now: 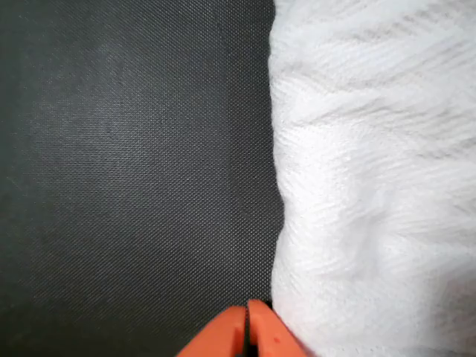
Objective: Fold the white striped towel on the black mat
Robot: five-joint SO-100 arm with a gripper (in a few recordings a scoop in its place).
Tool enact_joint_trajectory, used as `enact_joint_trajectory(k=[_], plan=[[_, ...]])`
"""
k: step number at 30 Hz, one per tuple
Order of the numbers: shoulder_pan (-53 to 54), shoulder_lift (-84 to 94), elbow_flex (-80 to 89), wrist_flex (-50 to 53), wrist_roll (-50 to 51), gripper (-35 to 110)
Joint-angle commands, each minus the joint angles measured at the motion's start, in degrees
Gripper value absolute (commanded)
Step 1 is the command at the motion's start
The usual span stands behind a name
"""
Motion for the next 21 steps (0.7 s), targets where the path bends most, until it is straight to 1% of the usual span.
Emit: enact_joint_trajectory(k=[1, 8, 21], plan=[[-0.3, 1.3, 1.1, 1.1, -1.2, 0], [-0.3, 1.3, 1.1, 1.6, -5.1, 0], [-0.5, 1.3, 1.2, 1.6, -4.2, 0]])
